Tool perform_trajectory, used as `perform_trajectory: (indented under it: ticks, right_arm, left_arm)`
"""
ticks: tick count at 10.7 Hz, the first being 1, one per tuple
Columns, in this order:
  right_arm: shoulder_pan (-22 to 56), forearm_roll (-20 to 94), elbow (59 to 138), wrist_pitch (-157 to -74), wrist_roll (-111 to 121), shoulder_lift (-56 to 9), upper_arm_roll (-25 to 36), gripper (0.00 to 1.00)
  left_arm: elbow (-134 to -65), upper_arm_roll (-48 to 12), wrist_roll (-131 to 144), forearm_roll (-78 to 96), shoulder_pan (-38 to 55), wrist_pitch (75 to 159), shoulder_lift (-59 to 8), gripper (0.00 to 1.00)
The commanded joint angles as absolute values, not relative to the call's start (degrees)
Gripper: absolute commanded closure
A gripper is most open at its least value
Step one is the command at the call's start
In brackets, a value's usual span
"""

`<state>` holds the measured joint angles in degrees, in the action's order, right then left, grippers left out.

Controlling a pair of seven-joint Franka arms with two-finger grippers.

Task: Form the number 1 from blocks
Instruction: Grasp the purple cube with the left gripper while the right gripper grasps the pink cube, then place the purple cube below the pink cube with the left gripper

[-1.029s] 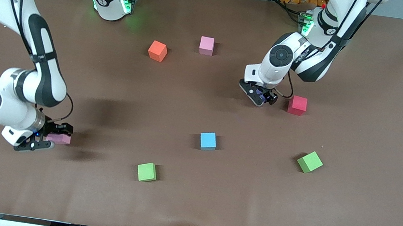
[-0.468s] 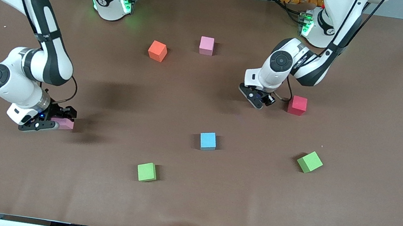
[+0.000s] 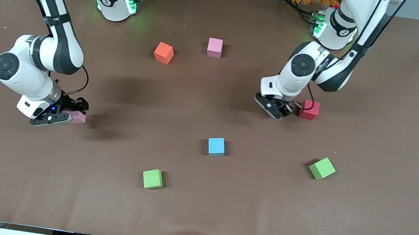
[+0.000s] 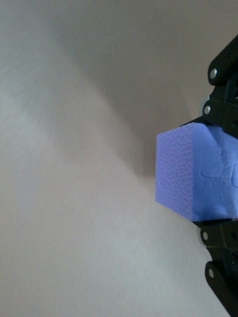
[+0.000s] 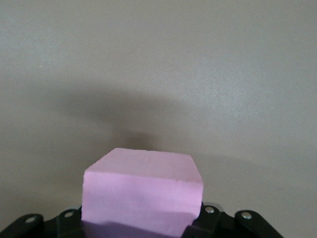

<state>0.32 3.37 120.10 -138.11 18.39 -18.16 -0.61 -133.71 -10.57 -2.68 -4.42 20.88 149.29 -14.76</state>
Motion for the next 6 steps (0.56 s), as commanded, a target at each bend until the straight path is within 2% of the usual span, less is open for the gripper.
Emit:
perform_trajectory:
  ticks: [1,6]
  right_arm:
    - [1.0,3.9,121.8,-138.1,18.3,-16.5,-0.7,1.00]
    - [1.6,4.1,121.7,-136.4,18.1,-16.1,-0.7,1.00]
  left_arm:
    - [-132.8,-10.1,2.7,-6.2,20.8,148.5,-12.1,1.00]
    - [-128.6,-9.0,10.1,-5.5,20.8,142.9,-11.3,1.00]
